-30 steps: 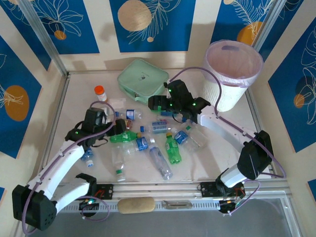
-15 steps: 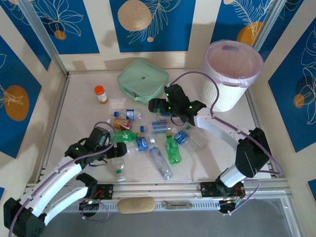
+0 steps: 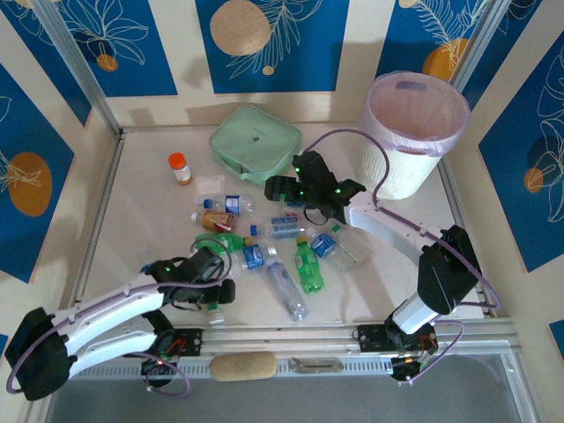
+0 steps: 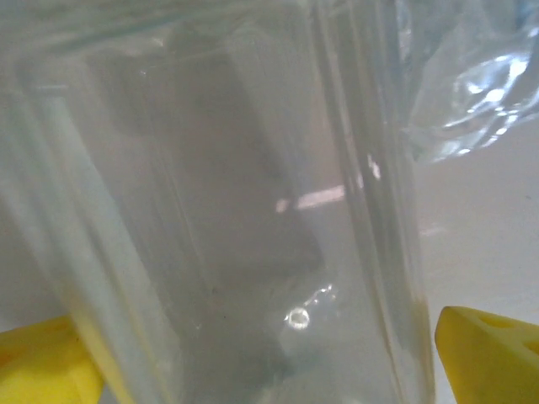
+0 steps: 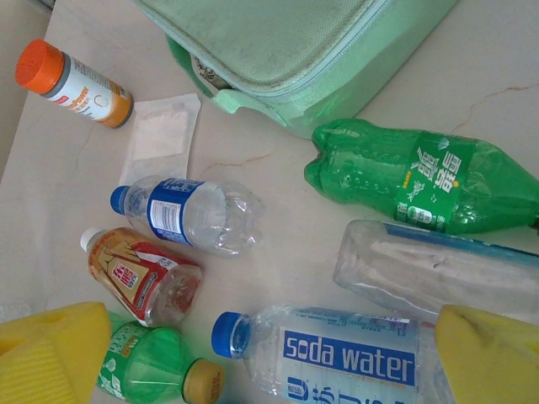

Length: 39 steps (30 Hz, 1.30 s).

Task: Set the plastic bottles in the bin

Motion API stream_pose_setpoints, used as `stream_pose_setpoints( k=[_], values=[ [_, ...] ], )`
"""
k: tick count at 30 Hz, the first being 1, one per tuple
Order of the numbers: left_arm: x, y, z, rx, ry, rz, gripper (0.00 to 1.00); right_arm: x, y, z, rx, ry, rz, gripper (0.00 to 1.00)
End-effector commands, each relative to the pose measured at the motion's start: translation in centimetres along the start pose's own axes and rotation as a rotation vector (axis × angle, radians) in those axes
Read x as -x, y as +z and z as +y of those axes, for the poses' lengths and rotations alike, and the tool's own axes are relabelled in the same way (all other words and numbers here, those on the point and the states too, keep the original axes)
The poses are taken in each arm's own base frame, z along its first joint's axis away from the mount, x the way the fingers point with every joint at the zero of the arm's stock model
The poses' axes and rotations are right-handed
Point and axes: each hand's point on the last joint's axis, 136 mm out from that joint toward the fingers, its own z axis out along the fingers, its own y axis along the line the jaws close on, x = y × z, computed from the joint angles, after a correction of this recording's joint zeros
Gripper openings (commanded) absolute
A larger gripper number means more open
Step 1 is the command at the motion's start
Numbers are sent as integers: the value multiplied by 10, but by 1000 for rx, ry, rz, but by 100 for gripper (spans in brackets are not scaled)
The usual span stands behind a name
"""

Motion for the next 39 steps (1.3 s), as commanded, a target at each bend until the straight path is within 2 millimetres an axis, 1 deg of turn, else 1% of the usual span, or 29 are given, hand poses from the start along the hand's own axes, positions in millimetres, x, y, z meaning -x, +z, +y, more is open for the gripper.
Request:
stream_pose_setpoints(
  k=[1, 5, 6, 10, 13, 18, 20, 23, 26, 29, 34, 37, 39],
  values=[
    [7, 6, 4, 53, -4, -35, 96, -1, 4, -6, -24, 19, 6, 99],
    [8, 11, 5, 72, -1, -36, 88, -2, 3, -7, -30, 15, 10, 99],
    [9, 11, 6, 74, -1, -42, 85, -2, 3, -8, -33, 16, 9, 99],
    [11, 11, 7, 77, 2, -61, 65, -2, 2, -11, -40, 22, 10, 99],
    [10, 11, 9, 82, -6, -62, 55, -1, 2, -11, -38, 23, 9, 99],
    [9, 7, 19, 115, -50, -81, 47, 1, 2, -10, -32, 24, 10, 99],
    [12, 1, 23, 122, -78, -109, 46, 1, 2, -10, -30, 22, 10, 99],
    [21, -12, 26, 113, -118, -180, 46, 2, 1, -7, -10, 30, 11, 99],
    [38, -29, 26, 91, -140, -272, 46, 1, 1, -2, 38, 39, 19, 99],
    [62, -51, 20, 60, -142, -376, 45, 0, 1, 8, 94, 37, 30, 99],
    [111, -88, -14, -70, -101, -545, 42, 0, -3, 32, 229, 26, 48, 99],
    [138, -107, -40, -151, -59, -636, 40, 3, -10, 46, 315, 26, 52, 99],
    [153, -115, -53, -191, -37, -685, 39, 6, -16, 54, 364, 29, 48, 99]
  ],
)
